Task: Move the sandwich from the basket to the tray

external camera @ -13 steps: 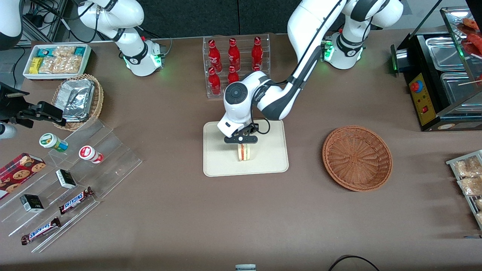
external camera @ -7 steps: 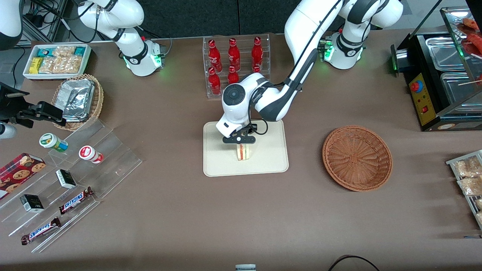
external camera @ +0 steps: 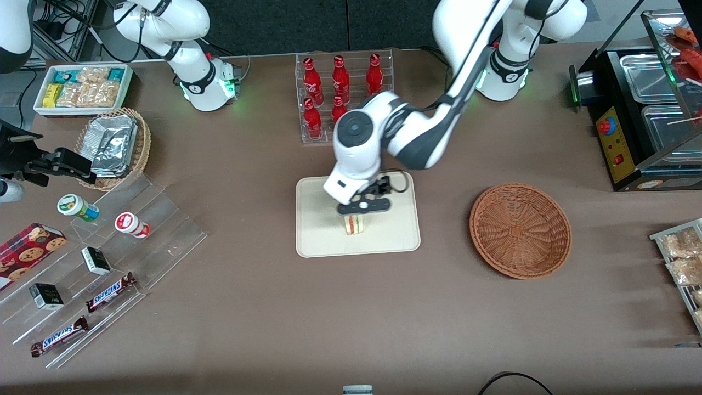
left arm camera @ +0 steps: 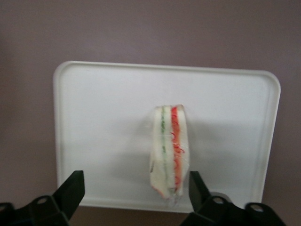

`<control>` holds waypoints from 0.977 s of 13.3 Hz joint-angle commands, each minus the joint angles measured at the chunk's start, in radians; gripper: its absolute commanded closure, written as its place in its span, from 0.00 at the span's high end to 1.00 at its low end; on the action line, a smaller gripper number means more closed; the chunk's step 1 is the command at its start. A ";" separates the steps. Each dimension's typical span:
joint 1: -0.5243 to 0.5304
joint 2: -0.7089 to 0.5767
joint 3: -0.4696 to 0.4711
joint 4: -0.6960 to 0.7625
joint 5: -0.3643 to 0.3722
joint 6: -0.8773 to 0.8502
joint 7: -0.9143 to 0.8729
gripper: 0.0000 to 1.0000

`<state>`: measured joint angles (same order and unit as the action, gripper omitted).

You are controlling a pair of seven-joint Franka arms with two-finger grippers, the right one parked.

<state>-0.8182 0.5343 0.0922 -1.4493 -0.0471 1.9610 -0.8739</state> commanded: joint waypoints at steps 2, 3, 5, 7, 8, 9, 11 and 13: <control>-0.006 -0.143 0.136 -0.025 -0.040 -0.157 0.003 1.00; -0.006 -0.169 0.183 -0.025 -0.056 -0.186 0.012 1.00; -0.006 -0.213 0.272 -0.029 -0.065 -0.250 0.100 1.00; -0.007 -0.238 0.374 -0.031 -0.065 -0.342 0.238 1.00; -0.006 -0.253 0.415 -0.032 -0.066 -0.368 0.312 1.00; -0.006 -0.263 0.461 -0.032 -0.068 -0.381 0.373 1.00; -0.007 -0.273 0.514 -0.031 -0.070 -0.395 0.435 1.00; -0.007 -0.281 0.572 -0.031 -0.068 -0.418 0.504 1.00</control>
<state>-0.8075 0.2759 0.6193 -1.4623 -0.1019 1.5663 -0.4233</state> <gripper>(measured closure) 0.000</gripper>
